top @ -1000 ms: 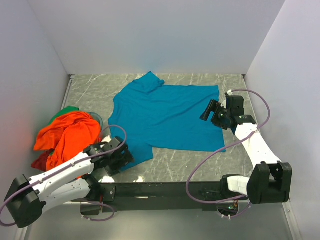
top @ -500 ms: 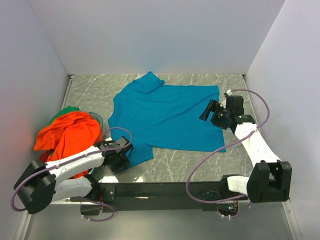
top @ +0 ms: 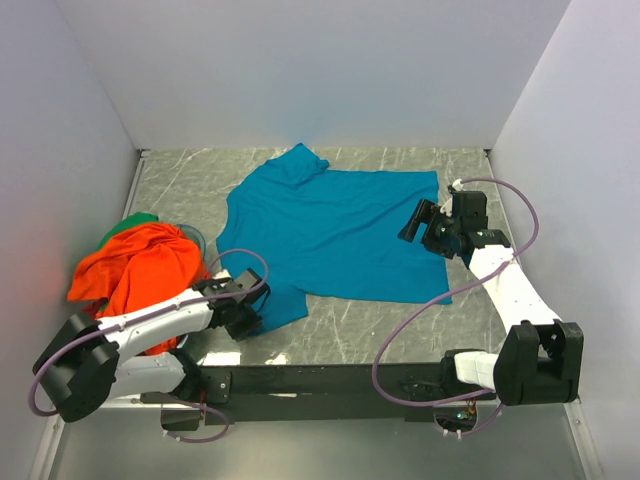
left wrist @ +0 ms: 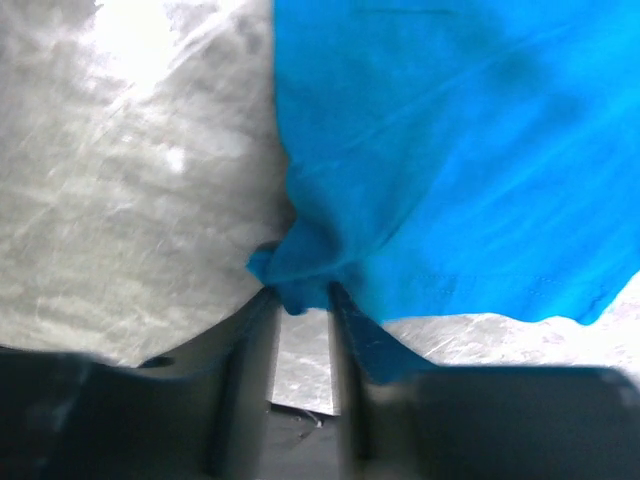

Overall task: Fold and stack the t-shirts
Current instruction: Fold the tshirt

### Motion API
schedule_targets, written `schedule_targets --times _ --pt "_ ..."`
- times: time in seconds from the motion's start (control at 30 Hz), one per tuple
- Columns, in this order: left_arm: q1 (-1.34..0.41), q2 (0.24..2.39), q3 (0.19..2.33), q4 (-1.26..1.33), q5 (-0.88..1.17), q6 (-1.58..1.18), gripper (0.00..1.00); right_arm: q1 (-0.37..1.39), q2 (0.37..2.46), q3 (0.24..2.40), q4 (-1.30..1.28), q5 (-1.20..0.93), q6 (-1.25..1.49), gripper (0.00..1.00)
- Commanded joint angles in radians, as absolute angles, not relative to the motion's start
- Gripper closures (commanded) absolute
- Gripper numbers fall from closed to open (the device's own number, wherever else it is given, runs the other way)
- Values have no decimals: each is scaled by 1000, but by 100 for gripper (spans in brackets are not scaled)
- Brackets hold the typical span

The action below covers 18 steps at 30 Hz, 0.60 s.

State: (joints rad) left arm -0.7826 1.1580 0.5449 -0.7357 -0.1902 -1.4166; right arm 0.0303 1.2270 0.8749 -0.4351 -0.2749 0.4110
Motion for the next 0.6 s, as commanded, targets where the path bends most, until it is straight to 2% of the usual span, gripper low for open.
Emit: schedule_targets --times 0.0,0.07,0.1,0.13,0.57 --pt "-775 1204 518 -678 -215 -1398 70 37 1227 865 -402 -281 400 6" --pt "-773 1215 520 -675 -206 -1393 82 35 1224 862 -400 -279 402 6" --pt "-773 1216 520 -676 -203 -1393 95 37 1226 858 -399 -278 402 6" --pt "-773 1215 520 -676 -196 -1393 99 35 1223 854 -399 -276 402 6" --pt "-793 1051 463 -756 -85 -1405 99 35 1158 781 -433 -193 465 6"
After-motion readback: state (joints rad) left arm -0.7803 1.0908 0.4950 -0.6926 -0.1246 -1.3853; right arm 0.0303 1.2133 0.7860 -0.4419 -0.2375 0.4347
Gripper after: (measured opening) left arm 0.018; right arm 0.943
